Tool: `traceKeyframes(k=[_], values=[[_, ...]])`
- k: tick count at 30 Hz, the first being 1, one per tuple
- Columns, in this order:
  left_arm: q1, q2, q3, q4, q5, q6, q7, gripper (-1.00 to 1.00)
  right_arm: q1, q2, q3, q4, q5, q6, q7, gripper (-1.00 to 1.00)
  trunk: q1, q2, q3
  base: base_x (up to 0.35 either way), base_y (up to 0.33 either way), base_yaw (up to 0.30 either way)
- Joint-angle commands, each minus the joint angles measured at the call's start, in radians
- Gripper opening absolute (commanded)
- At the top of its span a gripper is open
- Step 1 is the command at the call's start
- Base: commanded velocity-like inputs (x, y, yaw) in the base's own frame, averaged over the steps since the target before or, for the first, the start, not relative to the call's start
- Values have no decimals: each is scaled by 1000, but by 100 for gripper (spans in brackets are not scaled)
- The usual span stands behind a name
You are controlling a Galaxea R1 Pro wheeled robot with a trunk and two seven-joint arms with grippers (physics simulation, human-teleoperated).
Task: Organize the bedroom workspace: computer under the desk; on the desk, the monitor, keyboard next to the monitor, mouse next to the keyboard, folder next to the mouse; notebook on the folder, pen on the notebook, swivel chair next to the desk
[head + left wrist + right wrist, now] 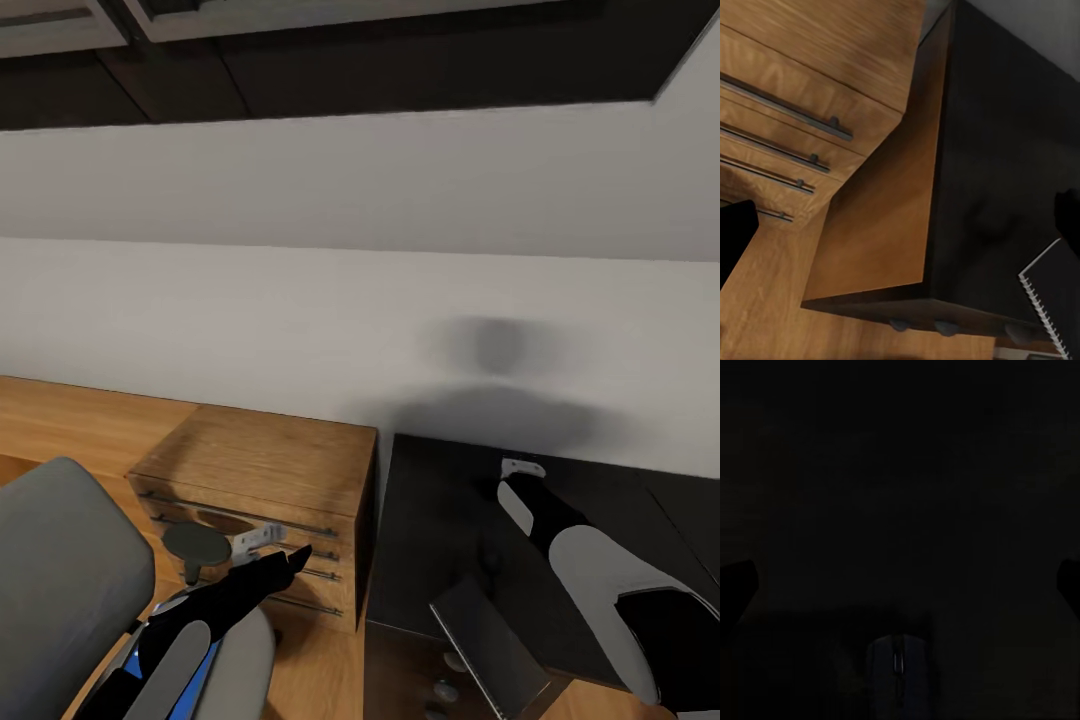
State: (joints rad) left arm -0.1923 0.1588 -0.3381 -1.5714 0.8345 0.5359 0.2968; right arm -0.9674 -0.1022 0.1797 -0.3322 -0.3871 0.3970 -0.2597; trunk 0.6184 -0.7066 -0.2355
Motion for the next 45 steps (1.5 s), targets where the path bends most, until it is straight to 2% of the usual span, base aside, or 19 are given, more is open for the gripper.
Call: traceKeyframes(k=[1, 8, 24, 45], values=[[-1, 1, -2, -2, 11, 1, 10, 100, -1, 0, 9, -3, -11, 27, -7, 100, 0, -1, -2, 0, 0, 0], [-1, 1, -3, -2, 11, 1, 11, 100, -1, 1, 10, -1, -14, 48, -7, 100, 0, -1, -2, 0, 0, 0], [-1, 0, -3, -4, 11, 1, 11, 100, -1, 1, 9, 5, -14, 73, -8, 100, 62, -113, -52, 0, 0, 0], [-1, -1, -9, -4, 10, 1, 11, 100, -1, 1, 14, 66, -13, 88, -7, 100, 142, -260, -118, 0, 0, 0]])
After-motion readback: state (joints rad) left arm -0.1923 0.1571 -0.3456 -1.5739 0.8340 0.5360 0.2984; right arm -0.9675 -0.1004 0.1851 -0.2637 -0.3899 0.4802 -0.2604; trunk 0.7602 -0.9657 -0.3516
